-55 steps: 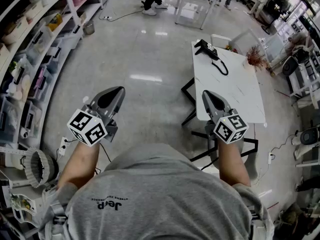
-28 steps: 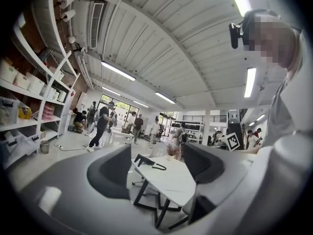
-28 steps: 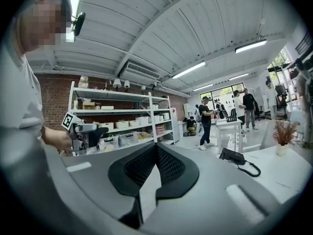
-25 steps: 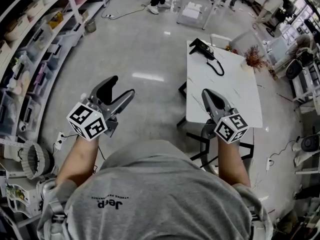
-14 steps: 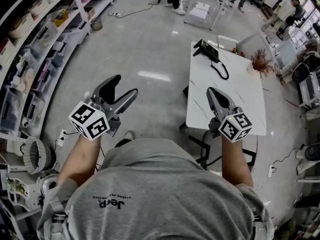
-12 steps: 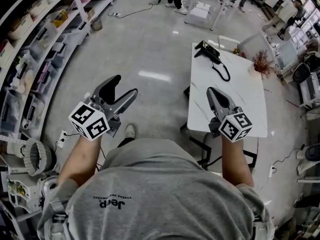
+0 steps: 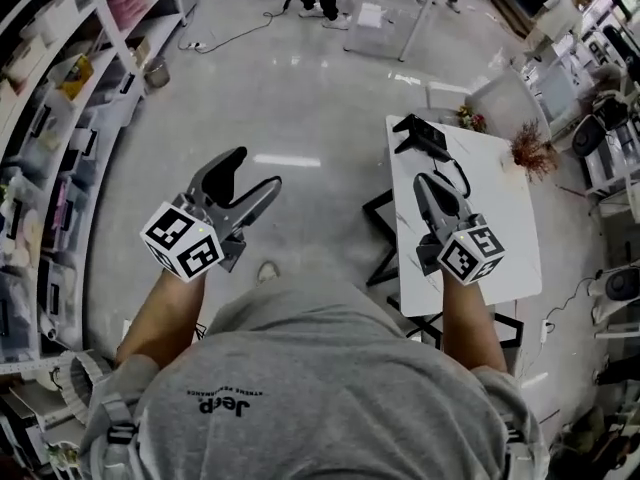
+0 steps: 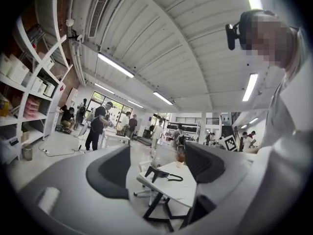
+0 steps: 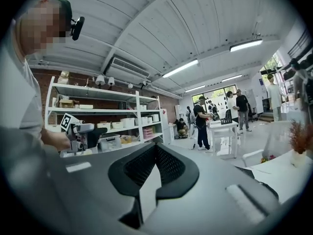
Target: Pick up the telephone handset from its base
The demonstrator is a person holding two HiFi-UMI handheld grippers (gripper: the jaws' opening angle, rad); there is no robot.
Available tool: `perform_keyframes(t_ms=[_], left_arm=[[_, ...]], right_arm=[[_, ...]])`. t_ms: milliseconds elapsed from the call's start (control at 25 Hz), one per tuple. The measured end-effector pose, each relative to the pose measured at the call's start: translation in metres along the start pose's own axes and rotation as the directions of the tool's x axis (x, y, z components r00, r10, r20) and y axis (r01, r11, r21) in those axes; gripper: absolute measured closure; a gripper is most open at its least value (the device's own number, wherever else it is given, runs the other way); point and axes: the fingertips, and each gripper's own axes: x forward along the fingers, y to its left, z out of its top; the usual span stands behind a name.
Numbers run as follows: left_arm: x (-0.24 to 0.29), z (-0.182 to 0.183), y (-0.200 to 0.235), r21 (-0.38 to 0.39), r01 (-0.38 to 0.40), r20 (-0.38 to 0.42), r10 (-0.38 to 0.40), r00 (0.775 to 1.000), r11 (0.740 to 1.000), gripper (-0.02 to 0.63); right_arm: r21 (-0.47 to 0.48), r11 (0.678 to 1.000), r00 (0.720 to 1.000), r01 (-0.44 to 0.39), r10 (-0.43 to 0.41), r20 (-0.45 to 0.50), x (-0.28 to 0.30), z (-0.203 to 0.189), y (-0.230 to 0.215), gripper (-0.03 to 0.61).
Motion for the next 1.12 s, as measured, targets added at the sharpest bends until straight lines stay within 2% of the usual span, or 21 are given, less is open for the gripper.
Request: perform_keyframes(t_ms=[200,440,800,1120], left_arm=[[0.046,0.032,0.089,0.016,0.074,-0.024,-0.073,0.997,0.997,0.235],[0.081,0.044,0.167,-0.01,0.091,-0.036,-0.091,0.995,0.996,0.235],[0.136,0.039,0.24,-0.046,0.04,-0.062,-0.043,0.997,0.998,0.235],[0.23,0.042,0.287,-0.025,-0.091,-0.056,0.09,0.994,0.996,0.235]], right_arm=[[-0.006,0.999,0.999,0.045,-0.045,0.031,0.09,0.026,-0.017,0.575],[-0.01,0.998,0.998,0.061,-0.06,0.027,0.166,0.038,-0.039,0.575],[0.017,1.0,1.0,0.015,-0.015,-0.014,0.252,0.034,-0.09,0.574],[-0.002,0.992,0.992,-0.124,0.124,-0.009,0.345,0.049,-0.193,0.574]])
